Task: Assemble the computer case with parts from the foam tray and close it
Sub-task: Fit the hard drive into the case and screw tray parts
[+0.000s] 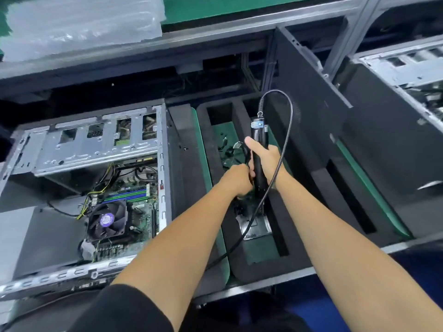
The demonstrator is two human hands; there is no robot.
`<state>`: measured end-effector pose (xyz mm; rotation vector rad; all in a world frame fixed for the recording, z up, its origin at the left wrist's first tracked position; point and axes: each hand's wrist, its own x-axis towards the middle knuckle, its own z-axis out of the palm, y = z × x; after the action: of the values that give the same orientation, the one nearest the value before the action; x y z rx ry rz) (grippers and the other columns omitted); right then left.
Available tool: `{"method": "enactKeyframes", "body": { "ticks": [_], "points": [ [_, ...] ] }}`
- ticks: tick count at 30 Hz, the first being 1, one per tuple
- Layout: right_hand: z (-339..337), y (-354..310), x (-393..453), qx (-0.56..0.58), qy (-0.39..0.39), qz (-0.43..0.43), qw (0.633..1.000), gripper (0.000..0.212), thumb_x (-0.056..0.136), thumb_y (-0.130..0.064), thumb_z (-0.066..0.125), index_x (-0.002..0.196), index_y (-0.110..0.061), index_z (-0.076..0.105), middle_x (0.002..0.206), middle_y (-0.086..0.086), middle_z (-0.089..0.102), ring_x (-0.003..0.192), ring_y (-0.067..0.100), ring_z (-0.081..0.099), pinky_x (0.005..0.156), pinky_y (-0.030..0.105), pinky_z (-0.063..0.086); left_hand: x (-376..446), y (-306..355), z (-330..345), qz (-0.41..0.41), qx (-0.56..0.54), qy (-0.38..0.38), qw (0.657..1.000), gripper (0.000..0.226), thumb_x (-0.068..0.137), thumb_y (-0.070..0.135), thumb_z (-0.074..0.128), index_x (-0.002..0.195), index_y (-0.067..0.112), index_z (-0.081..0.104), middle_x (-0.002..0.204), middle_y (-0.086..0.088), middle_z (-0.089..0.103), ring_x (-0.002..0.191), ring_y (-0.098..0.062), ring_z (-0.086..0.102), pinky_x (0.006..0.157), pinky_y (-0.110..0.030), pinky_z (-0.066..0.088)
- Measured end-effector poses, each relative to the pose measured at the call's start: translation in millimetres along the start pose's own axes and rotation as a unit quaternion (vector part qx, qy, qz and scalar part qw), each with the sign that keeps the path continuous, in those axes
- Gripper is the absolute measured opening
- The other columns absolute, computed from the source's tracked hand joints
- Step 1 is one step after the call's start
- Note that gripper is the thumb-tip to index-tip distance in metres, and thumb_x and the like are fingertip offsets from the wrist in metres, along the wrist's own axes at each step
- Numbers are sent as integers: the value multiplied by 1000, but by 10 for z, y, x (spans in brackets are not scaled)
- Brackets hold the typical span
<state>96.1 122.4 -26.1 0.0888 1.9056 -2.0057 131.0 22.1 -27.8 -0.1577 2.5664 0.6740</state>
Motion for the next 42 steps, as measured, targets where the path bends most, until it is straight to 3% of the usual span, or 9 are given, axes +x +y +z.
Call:
{"method": "enactKeyframes", "body": {
  "ticks": [4,7,11,15,21,25,32,38,42],
  "points": [
    [-164,155,36,-3,-46,30,998,50,74,-55,76,43,-22,56,47,14,45,37,23,42,43,29,41,87,-71,328,33,78,-56,995,23,83,6,56,106,3,54,108,-16,59,88,-27,54,71,-29,43],
    [-194,229,95,19,-70,48,996,47,78,-52,75,43,-25,58,46,11,46,37,22,43,43,27,41,143,-95,536,41,175,-77,981,39,86,8,52,123,-3,48,114,-21,57,100,-33,57,82,-36,49],
    [-178,342,143,17,-102,63,993,49,77,-52,75,43,-23,54,48,14,46,38,23,44,42,26,41,147,-110,627,54,291,-91,951,26,86,8,51,109,-2,59,111,-18,60,96,-30,61,75,-36,48],
    [-208,427,148,28,-124,61,990,46,76,-49,75,50,-20,51,48,13,46,39,23,44,43,27,40,120,-124,741,78,399,-150,901,30,89,11,53,118,5,57,116,-8,62,101,-27,61,74,-34,45],
    [-241,474,145,53,-140,40,988,40,78,-47,73,49,-24,57,48,13,45,39,23,42,44,27,40,150,-45,901,90,363,-240,896,29,93,17,54,118,3,58,117,-13,62,100,-31,59,71,-32,41],
    [-244,529,111,43,-135,27,990,42,76,-50,74,50,-22,55,51,14,47,40,24,45,45,29,41,121,-30,888,93,350,-247,899,30,95,18,49,119,0,56,118,-16,60,100,-32,56,73,-34,40],
    [-228,563,114,31,-119,32,992,48,73,-55,76,57,-17,50,54,16,46,43,24,45,46,31,43,50,-55,920,105,384,-223,890,29,87,8,57,116,2,58,111,-12,63,95,-32,60,67,-36,45],
    [-202,582,118,22,-108,32,993,48,72,-57,77,54,-22,50,53,14,47,42,24,46,45,31,43,45,-74,971,186,437,-247,845,29,87,11,56,115,1,57,111,-16,63,90,-34,62,74,-40,55],
    [-210,579,121,20,-101,35,994,47,73,-57,76,53,-23,51,53,12,49,43,24,48,47,32,44,61,-84,1020,195,442,-262,835,34,92,11,48,123,-3,53,118,-19,61,98,-37,61,81,-44,54]
  ]
}}
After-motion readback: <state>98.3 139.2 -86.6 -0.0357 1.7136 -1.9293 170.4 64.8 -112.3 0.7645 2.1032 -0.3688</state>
